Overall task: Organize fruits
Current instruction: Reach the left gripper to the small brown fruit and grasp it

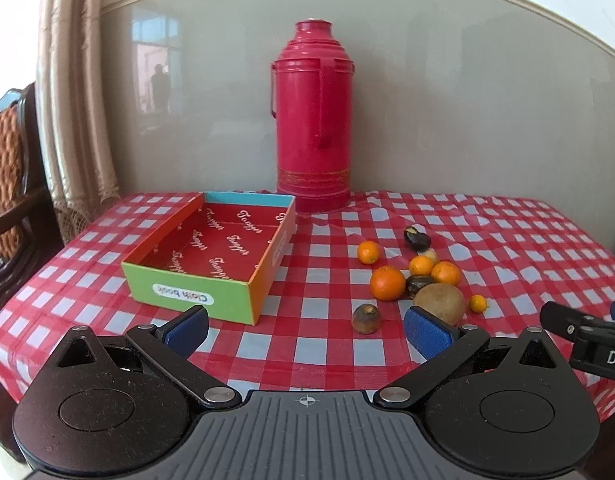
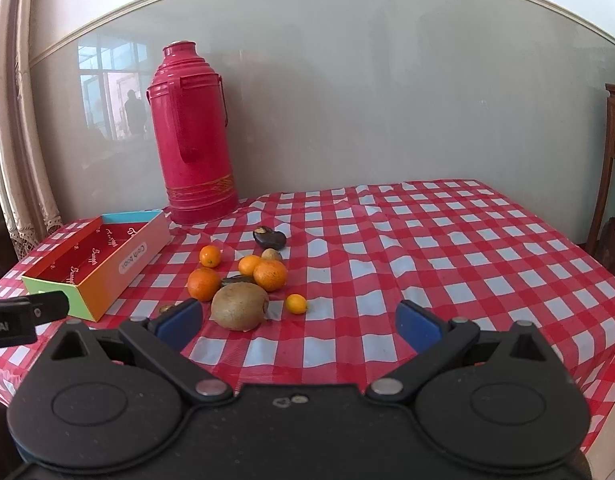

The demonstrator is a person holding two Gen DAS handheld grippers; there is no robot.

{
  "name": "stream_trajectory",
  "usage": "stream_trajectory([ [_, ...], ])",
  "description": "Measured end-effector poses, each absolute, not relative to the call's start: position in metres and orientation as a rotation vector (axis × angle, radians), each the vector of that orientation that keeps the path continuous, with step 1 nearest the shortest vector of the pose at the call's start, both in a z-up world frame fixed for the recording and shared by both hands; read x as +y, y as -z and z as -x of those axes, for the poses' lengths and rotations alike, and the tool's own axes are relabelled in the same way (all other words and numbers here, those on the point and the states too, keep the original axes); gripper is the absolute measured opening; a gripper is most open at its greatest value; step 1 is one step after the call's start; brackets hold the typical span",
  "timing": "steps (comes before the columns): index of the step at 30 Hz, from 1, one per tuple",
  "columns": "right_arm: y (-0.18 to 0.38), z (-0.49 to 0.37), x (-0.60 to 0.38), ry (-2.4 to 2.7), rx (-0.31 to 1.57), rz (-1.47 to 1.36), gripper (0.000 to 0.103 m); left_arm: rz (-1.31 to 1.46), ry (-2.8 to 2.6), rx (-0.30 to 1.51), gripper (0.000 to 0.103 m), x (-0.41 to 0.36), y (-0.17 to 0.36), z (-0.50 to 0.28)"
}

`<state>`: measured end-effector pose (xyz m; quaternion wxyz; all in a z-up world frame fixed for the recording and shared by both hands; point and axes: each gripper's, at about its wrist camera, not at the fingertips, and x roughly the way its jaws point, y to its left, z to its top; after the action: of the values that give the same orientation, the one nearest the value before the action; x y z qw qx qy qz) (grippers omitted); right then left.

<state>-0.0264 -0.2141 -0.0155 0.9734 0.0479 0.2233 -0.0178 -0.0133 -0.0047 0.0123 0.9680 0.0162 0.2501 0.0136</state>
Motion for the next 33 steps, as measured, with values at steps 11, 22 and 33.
stream_trajectory([
  [11,0.033,0.016,-0.244,0.084,0.464,-0.162,0.097,-0.291,0.032,0.482,0.103,-0.041,0.004,-0.030],
  [22,0.057,-0.010,-0.264,0.114,0.486,-0.189,0.097,-0.464,0.105,0.457,0.103,-0.067,0.036,-0.070],
  [33,0.071,-0.025,-0.267,0.088,0.473,-0.242,0.097,-0.406,0.181,0.554,0.071,-0.064,0.065,-0.107],
])
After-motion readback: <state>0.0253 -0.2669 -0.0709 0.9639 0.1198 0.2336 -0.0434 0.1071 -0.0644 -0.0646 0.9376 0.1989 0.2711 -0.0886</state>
